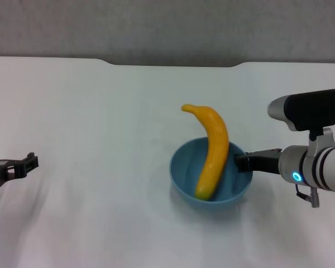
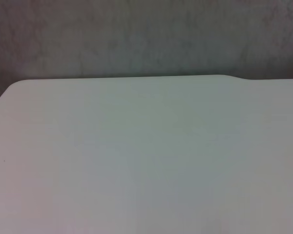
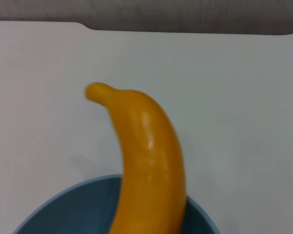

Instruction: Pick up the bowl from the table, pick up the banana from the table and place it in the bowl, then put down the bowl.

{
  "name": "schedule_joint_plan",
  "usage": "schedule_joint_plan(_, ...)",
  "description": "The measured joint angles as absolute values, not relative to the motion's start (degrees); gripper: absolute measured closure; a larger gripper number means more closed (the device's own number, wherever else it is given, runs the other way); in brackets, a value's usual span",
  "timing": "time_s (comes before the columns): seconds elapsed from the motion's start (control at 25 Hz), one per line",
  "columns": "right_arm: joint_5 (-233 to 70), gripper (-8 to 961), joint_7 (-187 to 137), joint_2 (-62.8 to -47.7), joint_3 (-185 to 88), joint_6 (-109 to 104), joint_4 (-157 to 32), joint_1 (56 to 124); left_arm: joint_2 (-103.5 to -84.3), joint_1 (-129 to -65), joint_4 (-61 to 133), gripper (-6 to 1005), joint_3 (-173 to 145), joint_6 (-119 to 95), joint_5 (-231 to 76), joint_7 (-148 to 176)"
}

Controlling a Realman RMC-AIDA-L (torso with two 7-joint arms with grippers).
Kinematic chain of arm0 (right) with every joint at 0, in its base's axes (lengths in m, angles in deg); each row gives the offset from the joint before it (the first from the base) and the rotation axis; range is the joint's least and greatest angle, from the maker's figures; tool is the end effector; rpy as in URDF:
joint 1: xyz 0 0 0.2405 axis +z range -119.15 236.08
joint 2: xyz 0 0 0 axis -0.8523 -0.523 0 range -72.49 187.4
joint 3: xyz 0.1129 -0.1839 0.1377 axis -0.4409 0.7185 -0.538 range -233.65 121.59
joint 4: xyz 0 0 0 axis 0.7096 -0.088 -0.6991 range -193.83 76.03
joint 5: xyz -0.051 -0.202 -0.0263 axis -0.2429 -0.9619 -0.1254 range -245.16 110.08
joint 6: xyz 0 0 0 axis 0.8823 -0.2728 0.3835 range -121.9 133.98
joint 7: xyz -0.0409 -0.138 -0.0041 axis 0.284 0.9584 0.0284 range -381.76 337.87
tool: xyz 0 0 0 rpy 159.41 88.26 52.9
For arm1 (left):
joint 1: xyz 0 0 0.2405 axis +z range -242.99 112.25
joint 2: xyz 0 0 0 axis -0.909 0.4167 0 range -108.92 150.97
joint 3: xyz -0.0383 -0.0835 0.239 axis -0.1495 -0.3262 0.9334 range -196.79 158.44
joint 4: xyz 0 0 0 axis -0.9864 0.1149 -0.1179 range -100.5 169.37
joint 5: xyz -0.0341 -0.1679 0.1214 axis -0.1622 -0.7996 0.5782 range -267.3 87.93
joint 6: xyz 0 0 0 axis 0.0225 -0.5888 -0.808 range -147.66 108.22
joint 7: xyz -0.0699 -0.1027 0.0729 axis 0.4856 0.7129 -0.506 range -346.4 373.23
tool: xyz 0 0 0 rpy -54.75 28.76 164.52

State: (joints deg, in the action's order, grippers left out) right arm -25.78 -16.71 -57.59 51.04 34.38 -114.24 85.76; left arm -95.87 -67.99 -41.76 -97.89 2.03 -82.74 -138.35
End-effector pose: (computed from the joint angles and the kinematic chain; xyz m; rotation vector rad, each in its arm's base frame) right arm 0.2477 0.3796 -0.0720 -2.1058 1.1866 0.0720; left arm -0.3070 0.3307 0.0139 -1.6347 -1.0566 -0.1296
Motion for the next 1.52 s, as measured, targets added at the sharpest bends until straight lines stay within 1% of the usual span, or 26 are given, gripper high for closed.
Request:
schedule_joint_plan(0.2, -25.8, 894, -16.7, -57.59, 51.0, 34.3, -114.4, 85.8, -95.87, -67.9, -41.8, 106, -97.9, 2.0, -82.7, -138.4)
schedule_joint_plan(0.28, -25.8, 717, -16.7, -57.59, 51.0, 34.4, -114.8, 85.7, -95.87, -67.8, -41.8, 106, -97.9, 2.0, -82.7, -138.4)
schedule_joint_plan(0.48, -25.8, 611, -16.8, -57.44, 50.7, 34.9, -116.3, 85.0, -95.86, -67.7, -41.8, 106, -97.9, 2.0, -82.7, -138.4)
schedule_joint_plan(0.72, -26.4, 483, -16.4, -57.24, 49.1, 36.2, -122.2, 81.0, -95.86, -66.9, -42.3, 105, -97.9, 1.8, -82.7, -138.2)
schedule_joint_plan(0.88, -26.6, 340, -14.1, -57.18, 46.7, 36.6, -127.2, 76.8, -95.86, -64.7, -43.4, 104, -97.9, -1.9, -83.1, -138.0)
schedule_joint_plan(0.96, -26.7, 268, -12.2, -57.25, 45.4, 35.7, -130.4, 73.7, -95.87, -63.0, -44.0, 104, -98.0, -5.9, -83.3, -137.9)
schedule_joint_plan(1.0, -26.7, 226, -12.2, -57.25, 45.4, 35.7, -130.4, 73.7, -95.86, -62.1, -44.1, 104, -98.0, -8.2, -83.3, -137.9)
schedule_joint_plan(1.16, -26.7, 56, -9.6, -57.34, 45.4, 30.6, -133.1, 70.0, -95.92, -58.9, -42.7, 103, -98.1, -20.1, -83.5, -137.8)
schedule_joint_plan(1.24, -26.7, 55, -7.8, -57.38, 45.6, 27.3, -133.4, 68.6, -95.92, -58.4, -41.6, 103, -98.3, -23.6, -83.6, -137.8)
schedule_joint_plan(1.28, -26.7, 55, -6.9, -57.40, 45.8, 25.6, -133.5, 67.9, -95.94, -58.1, -35.9, 103, -99.0, -35.2, -84.5, -137.6)
schedule_joint_plan(1.32, -26.7, 54, -6.0, -57.42, 46.1, 24.0, -133.6, 67.4, -95.94, -58.1, -34.3, 103, -99.2, -38.1, -85.1, -137.6)
schedule_joint_plan(1.36, -26.7, 54, -4.6, -57.40, 47.0, 20.2, -133.7, 66.2, -95.94, -58.6, -28.1, 103, -99.7, -48.8, -87.3, -137.6)
schedule_joint_plan(1.4, -26.7, 55, -4.1, -57.40, 47.4, 18.7, -133.6, 65.7, -95.94, -58.6, -28.1, 104, -99.7, -48.8, -87.3, -137.6)
schedule_joint_plan(1.52, -26.6, 56, -3.1, -57.42, 49.2, 12.6, -132.6, 64.4, -95.98, -60.5, -18.1, 104, -100.2, -63.7, -89.5, -138.5)
